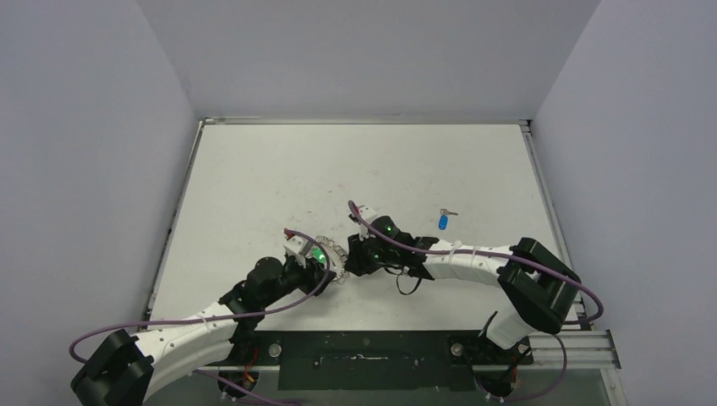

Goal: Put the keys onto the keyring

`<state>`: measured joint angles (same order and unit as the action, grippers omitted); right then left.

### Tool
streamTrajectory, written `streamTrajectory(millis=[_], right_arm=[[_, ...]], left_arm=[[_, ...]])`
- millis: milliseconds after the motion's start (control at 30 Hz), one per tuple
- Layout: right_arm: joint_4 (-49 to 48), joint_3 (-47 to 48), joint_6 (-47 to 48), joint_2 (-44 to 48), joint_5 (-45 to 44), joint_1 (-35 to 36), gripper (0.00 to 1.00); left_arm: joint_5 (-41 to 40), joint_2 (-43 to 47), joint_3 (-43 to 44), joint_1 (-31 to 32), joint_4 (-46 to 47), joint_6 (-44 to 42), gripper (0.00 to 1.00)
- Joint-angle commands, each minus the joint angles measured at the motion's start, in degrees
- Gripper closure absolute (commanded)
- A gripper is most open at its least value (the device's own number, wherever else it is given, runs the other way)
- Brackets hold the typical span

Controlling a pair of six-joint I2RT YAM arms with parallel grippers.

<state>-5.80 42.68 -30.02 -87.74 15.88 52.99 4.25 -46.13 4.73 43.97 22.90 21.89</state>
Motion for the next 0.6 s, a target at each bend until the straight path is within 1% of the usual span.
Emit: streamTrajectory(millis=[0,100,367,567], right_arm=[[5.5,5.2,6.9,-2.9,-3.6,2.2,0.74],[9.4,7.5,9.1,-4.4,-6.4,4.1,0.73],[14.0,13.2,12.3,-9.2,-11.4,7.0,0.72],[16.9,16.4,12.8,-12.4,-14.9,7.6,0.72]], left_arm=[[-0.8,1.1,0.0,0.4,0.7,0.4,0.54],[-1.0,1.5,-0.2,0.4,0.3,0.4,0.54],[-1.0,2.2,-0.2,0.4,-0.4,0.4,0.54],[-1.2,2.9,-0.4,0.4,-0.9,0.4,0.54]])
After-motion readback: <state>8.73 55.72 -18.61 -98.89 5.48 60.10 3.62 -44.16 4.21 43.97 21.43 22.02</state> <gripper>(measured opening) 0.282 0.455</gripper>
